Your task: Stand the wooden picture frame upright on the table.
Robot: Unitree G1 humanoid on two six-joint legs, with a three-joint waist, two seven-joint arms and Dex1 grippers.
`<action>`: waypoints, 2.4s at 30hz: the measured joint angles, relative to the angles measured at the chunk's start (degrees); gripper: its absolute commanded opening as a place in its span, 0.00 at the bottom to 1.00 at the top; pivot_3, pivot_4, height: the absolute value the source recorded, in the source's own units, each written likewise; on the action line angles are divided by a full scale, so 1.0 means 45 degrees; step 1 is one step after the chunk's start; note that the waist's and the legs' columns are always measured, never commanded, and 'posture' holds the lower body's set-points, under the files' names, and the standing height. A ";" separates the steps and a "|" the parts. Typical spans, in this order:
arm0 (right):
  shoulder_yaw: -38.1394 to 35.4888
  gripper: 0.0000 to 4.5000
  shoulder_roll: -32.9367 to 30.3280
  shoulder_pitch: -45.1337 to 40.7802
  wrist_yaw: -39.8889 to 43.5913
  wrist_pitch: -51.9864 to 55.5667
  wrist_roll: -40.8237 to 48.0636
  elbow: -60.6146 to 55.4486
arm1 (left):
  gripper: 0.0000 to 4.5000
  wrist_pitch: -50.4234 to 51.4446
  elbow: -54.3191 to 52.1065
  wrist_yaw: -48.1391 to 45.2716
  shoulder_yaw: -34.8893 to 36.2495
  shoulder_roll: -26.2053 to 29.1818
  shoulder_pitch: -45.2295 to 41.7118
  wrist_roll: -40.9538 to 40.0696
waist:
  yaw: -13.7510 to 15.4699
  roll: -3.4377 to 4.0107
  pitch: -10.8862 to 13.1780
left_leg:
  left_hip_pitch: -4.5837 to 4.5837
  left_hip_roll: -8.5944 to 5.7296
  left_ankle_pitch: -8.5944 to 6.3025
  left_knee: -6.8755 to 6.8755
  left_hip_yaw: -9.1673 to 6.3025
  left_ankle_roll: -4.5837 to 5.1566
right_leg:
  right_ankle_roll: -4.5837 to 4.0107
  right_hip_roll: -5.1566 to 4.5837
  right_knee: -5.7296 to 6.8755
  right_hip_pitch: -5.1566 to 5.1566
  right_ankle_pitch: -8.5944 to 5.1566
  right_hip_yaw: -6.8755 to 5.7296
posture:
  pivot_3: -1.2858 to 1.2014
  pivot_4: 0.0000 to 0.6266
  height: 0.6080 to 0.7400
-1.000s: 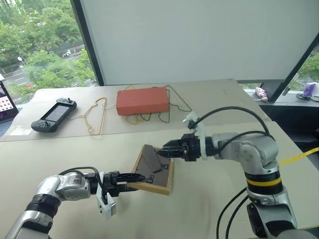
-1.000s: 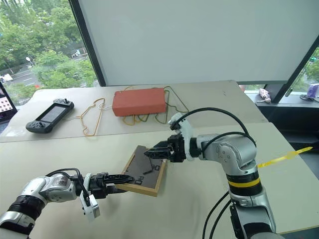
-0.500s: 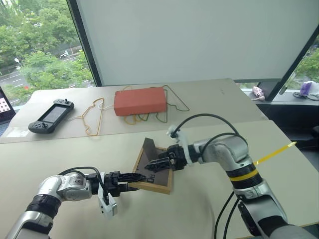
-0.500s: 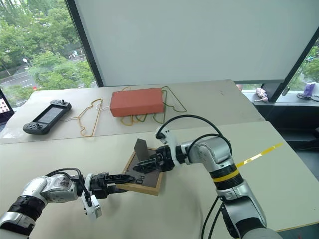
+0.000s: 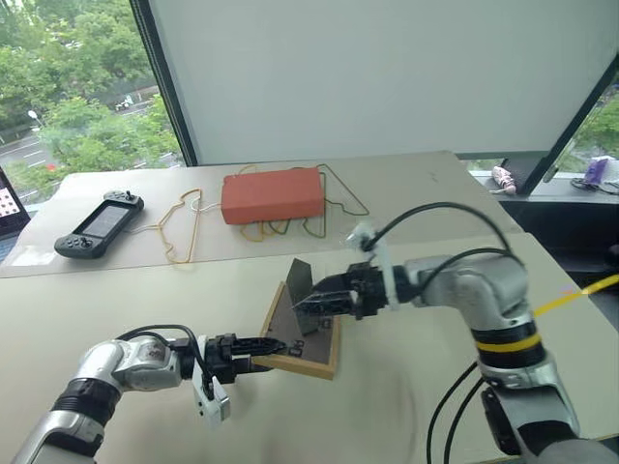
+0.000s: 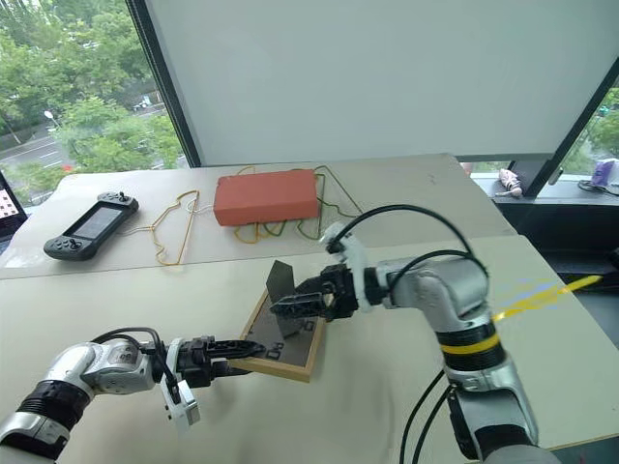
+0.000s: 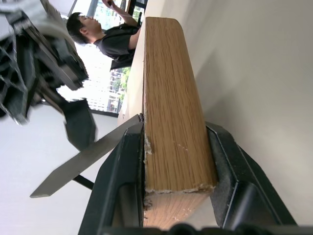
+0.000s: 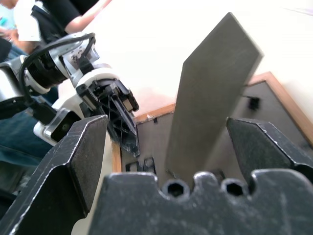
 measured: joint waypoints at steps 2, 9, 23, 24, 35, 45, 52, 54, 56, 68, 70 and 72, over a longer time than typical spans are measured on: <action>-0.0124 0.99 -0.0819 0.0953 0.0096 -0.0392 -0.0008 -0.0928 | 0.28 0.0174 0.0003 -0.0029 -0.0075 -0.0014 -0.0109 -0.0094 | 0.0044 -0.0002 -0.0001 | 0.0003 0.0001 -0.0004 0.0001 -0.0002 0.0006 | 0.0001 -0.0001 -0.0008 0.0010 -0.0001 -0.0003 | 0.52 0.24 1.00; 0.2817 0.99 -0.4734 0.5856 -0.0013 -1.1470 -0.7712 -0.1473 | 0.28 0.1008 0.0115 -0.0742 -0.0265 0.0382 -0.0289 -0.1375 | 0.0044 -0.0006 0.0006 | 0.0012 -0.0003 -0.0003 0.0007 0.0026 0.0004 | 0.0095 -0.0017 -0.0004 0.0004 -0.0058 0.0004 | 0.52 0.24 1.00; 0.3035 0.99 -0.2666 0.5797 -0.0474 -1.5726 -1.0292 0.1096 | 0.28 0.0711 0.0107 -0.1870 -0.0974 0.0745 -0.0407 -0.2952 | 0.0015 -0.0027 0.0025 | 0.0027 -0.0006 0.0014 0.0007 0.0045 -0.0025 | 0.0009 -0.0013 -0.0019 0.0032 -0.0004 0.0025 | 0.52 0.24 1.00; 0.2751 0.99 -0.2867 0.5780 0.0031 -1.4837 -0.9638 0.1108 | 0.28 0.0653 0.0113 -0.1923 -0.0977 0.0825 -0.0407 -0.3022 | 0.0042 -0.0026 0.0025 | 0.0027 -0.0006 0.0012 0.0006 0.0046 -0.0023 | 0.0008 -0.0013 -0.0020 0.0033 -0.0005 0.0024 | 0.52 0.24 1.00; -0.0577 0.99 -0.0961 -0.1593 0.2560 -0.0985 0.0173 0.2482 | 0.28 0.0174 0.0047 -0.1756 -0.0550 0.0677 -0.0382 -0.2021 | -0.0071 0.0016 0.0031 | 0.0077 0.0008 -0.0008 0.0005 0.0036 0.0029 | -0.0016 0.0009 0.0020 0.0047 0.0002 0.0022 | 0.52 0.24 1.00; 0.2475 0.99 0.1252 -0.2280 0.1471 -0.1875 -0.2289 0.6537 | 0.28 -0.0062 0.0018 -0.1671 -0.0562 0.0446 -0.0366 -0.2029 | 0.0008 0.0020 0.0032 | -0.0014 -0.0016 0.0035 0.0004 0.0027 -0.0055 | -0.0004 -0.0055 0.0002 -0.0021 0.0006 -0.0097 | 0.52 0.24 1.00; 0.2791 0.99 0.2449 -0.2277 0.1900 -0.1751 -0.2299 0.6362 | 0.28 0.0031 -0.0013 -0.1701 -0.0491 0.0446 -0.0257 -0.2050 | -0.0183 0.0026 0.0032 | -0.0007 -0.0012 0.0020 0.0005 0.0008 -0.0027 | -0.0008 -0.0054 0.0032 -0.0022 0.0008 -0.0113 | 0.52 0.24 1.00; 0.2672 0.99 0.2857 -0.2278 0.1898 -0.1347 -0.1933 0.5974 | 0.28 0.0072 -0.0062 -0.1714 -0.0490 0.0405 -0.0248 -0.2043 | -0.0201 0.0027 0.0033 | -0.0007 -0.0012 0.0020 0.0005 0.0001 -0.0027 | -0.0008 -0.0054 0.0053 -0.0022 0.0008 -0.0118 | 0.52 0.24 1.00; 0.2506 0.99 0.2896 -0.2294 0.1889 -0.1112 -0.1803 0.5708 | 0.28 0.0099 -0.0174 -0.1738 -0.0500 0.0369 -0.0213 -0.2040 | -0.0177 0.0026 0.0032 | -0.0011 -0.0013 0.0020 0.0007 -0.0006 -0.0027 | -0.0008 -0.0058 0.0049 -0.0019 0.0008 -0.0128 | 0.52 0.24 1.00; 0.1671 0.99 0.1568 -0.0809 0.1825 -0.0953 -0.1451 0.3664 | 0.28 0.0219 -0.0498 -0.1757 -0.0683 0.0229 -0.0067 -0.2026 | -0.0291 0.0028 0.0034 | -0.0007 -0.0012 0.0015 0.0007 -0.0003 -0.0018 | -0.0008 -0.0066 0.0051 -0.0022 0.0009 -0.0151 | 0.52 0.24 1.00; 0.1674 0.99 0.1564 -0.0604 0.1748 -0.0952 -0.1451 0.3465 | 0.28 0.0253 -0.0496 -0.1745 -0.0683 0.0227 -0.0076 -0.2015 | -0.0293 0.0029 0.0034 | -0.0004 -0.0012 0.0011 0.0007 -0.0005 -0.0011 | -0.0010 -0.0067 0.0048 -0.0022 0.0009 -0.0151 | 0.52 0.24 1.00; 0.1678 0.99 0.1545 -0.0477 0.1677 -0.0952 -0.1452 0.3282 | 0.28 0.0267 -0.0492 -0.1734 -0.0683 0.0227 -0.0093 -0.1982 | -0.0293 0.0028 0.0034 | 0.0000 -0.0012 0.0008 0.0008 -0.0006 -0.0004 | -0.0011 -0.0067 0.0048 -0.0022 0.0010 -0.0151 | 0.52 0.24 1.00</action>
